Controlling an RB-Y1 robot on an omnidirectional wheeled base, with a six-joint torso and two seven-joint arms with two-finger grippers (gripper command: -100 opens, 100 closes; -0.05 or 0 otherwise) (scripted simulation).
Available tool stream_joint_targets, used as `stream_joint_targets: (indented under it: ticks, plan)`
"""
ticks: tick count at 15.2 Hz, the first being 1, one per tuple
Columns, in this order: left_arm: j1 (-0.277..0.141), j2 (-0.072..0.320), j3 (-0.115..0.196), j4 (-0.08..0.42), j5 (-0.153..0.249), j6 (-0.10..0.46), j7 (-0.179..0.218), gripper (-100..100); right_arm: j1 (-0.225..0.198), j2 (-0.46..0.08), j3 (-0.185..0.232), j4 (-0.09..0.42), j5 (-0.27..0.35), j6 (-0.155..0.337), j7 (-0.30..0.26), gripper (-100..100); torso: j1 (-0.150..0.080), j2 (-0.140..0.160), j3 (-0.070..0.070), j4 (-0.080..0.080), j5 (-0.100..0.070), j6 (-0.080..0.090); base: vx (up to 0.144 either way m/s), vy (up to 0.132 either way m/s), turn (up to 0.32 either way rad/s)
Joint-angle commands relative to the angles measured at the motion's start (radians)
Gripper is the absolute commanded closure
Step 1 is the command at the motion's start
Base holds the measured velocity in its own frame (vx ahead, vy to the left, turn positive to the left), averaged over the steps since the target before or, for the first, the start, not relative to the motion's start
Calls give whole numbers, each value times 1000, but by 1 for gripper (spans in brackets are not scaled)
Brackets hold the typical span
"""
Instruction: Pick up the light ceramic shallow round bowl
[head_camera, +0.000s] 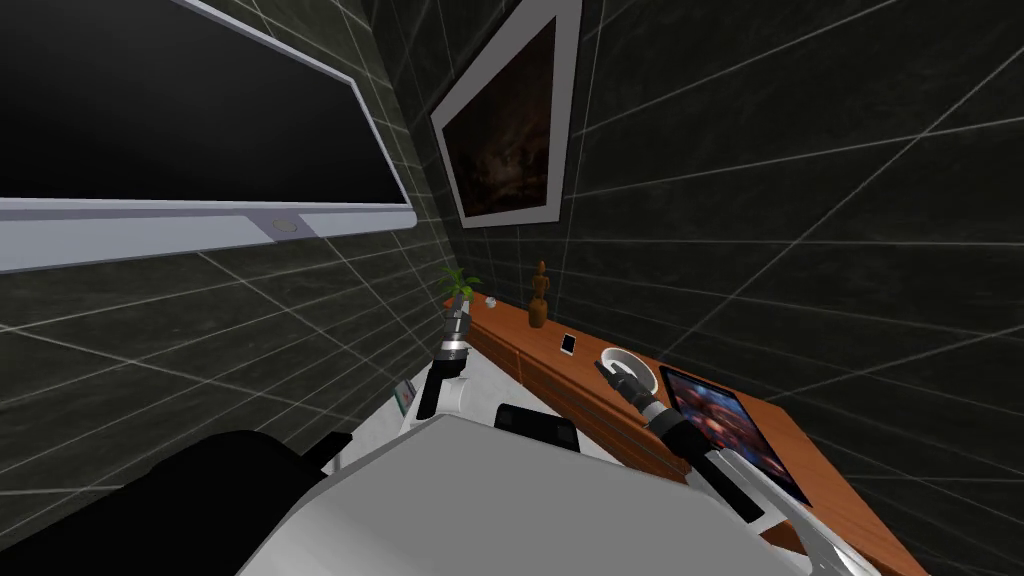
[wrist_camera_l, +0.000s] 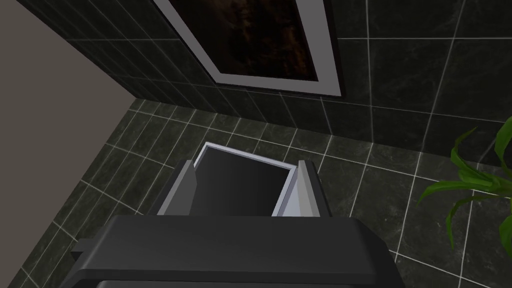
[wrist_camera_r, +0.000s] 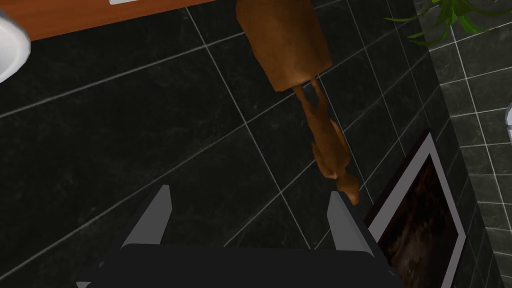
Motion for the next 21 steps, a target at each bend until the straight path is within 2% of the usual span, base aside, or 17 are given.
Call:
stream_joint_targets:
  ticks: [1, 2, 3, 4, 6, 7, 8, 10, 11, 14, 15, 16, 19, 21]
  plan:
    - [0, 0, 0, 0, 0, 0, 0, 0, 0, -43, 15, 50, 33, 18, 22, -100, 0, 0, 0, 0, 0, 0, 1, 61, 226]
    - [0, 0, 0, 0, 0, 0, 0, 0, 0, -43, 15, 75, 33, 18, 22, -100, 0, 0, 0, 0, 0, 0, 3, 55, 184]
    - [0, 0, 0, 0, 0, 0, 0, 0, 0, -43, 15, 77, 33, 18, 22, -100, 0, 0, 0, 0, 0, 0, 1, 32, 48]
    - [0, 0, 0, 0, 0, 0, 0, 0, -10, -73, 28, 113, 57, 28, 36, -100, 0, 0, 0, 0, 0, 1, -2, 41, 152]
    - [0, 0, 0, 0, 0, 0, 0, 0, -10, -73, 28, 135, 57, 28, 36, -100, 0, 0, 0, 0, 0, 0, -1, 35, 138]
    - [0, 0, 0, 0, 0, 0, 0, 0, -18, -101, 41, 169, 81, 39, 50, -100, -1, 0, 0, 0, 0, 1, 5, 36, 188]
    - [0, 0, 0, 0, 0, 0, 0, 0, -18, -101, 41, 187, 81, 39, 50, -100, -1, 0, 0, 0, 0, 0, 7, 40, 190]
    - [0, 0, 0, 0, 0, 0, 0, 0, -18, -101, 41, 192, 81, 39, 50, -100, -1, 0, 0, 0, 0, 1, 4, 21, 39]
    - [0, 0, 0, 0, 0, 0, 0, 0, -27, -128, 55, 227, 104, 49, 64, -100, -2, 0, 0, 0, 0, 1, 3, 27, 177]
    - [0, 0, 0, 0, 0, 0, 0, 0, -27, -128, 55, 250, 104, 49, 64, -100, -1, 0, 0, 0, 0, 1, 7, 25, 92]
    - [0, 0, 0, 0, 0, 0, 0, 0, -35, -154, 68, 282, 128, 59, 77, -100, -2, 0, 0, 0, 0, 1, 2, 35, 165]
    - [0, 0, 0, 0, 0, 0, 0, 0, -35, -154, 68, 306, 128, 59, 77, -100, -1, 0, 0, 0, 0, 0, 5, 39, 222]
    - [0, 0, 0, 0, 0, 0, 0, 0, -49, -199, 97, 393, 174, 77, 104, -100, 0, -1, 0, 0, 0, 0, 21, 52, 228]
    - [0, 0, 0, 0, 0, 0, 0, 0, -49, -199, 97, 416, 174, 77, 104, -100, 0, -1, -1, 0, 0, 0, 24, 38, 123]
